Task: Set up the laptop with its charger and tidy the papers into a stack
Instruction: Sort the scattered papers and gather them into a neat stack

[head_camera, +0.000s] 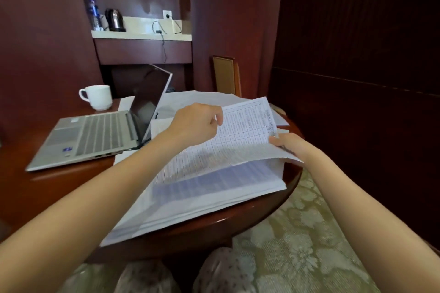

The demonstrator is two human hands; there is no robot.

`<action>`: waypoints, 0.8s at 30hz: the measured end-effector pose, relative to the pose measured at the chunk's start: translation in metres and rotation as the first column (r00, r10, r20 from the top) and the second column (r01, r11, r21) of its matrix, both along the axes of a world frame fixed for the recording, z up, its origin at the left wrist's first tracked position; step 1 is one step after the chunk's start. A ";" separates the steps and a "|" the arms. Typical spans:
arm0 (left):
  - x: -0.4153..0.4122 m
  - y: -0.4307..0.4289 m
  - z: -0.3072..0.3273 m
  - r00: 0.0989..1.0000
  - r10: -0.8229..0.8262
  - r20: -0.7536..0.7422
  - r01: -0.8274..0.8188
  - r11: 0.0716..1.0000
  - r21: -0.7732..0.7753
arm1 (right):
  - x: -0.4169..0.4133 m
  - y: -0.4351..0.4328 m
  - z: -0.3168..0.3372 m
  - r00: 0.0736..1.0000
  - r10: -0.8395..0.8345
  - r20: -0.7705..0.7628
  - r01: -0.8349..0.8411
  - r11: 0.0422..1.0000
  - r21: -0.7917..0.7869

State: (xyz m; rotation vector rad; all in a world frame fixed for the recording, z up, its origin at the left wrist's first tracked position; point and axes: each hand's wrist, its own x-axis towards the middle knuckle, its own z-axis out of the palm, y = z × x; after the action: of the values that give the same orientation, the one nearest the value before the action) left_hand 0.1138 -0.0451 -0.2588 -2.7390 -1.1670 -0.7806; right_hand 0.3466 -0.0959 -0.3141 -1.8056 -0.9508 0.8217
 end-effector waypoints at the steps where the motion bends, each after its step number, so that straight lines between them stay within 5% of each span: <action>1: -0.007 -0.001 -0.002 1.000 0.013 -0.026 -0.014 0.999 -0.030 | -0.006 0.001 -0.001 1.000 0.022 0.015 -0.022 0.999 -0.027; 10: -0.078 -0.007 -0.033 0.952 0.245 -0.183 -0.288 0.921 -0.262 | -0.048 0.006 0.002 0.937 0.188 0.294 -0.133 0.972 -0.196; 16: -0.118 -0.012 -0.027 0.754 0.445 -0.483 -0.586 0.787 -0.191 | -0.050 0.002 0.008 0.784 0.342 0.517 -0.145 0.912 -0.384; 19: -0.125 -0.013 -0.028 0.771 0.416 -0.482 -0.604 0.717 -0.348 | -0.054 0.001 0.009 0.730 0.398 0.556 -0.162 0.891 -0.424; 24: -0.138 -0.013 -0.033 0.800 0.481 -0.359 -0.600 0.633 -0.489 | -0.051 0.008 0.012 0.780 0.397 0.483 -0.202 0.891 -0.407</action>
State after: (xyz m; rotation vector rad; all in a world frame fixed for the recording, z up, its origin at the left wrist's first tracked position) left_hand -0.0239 -0.0581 -0.2914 -2.4673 -2.3400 -0.0533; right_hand 0.2953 -0.0876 -0.3025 -2.2918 -1.5976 0.6833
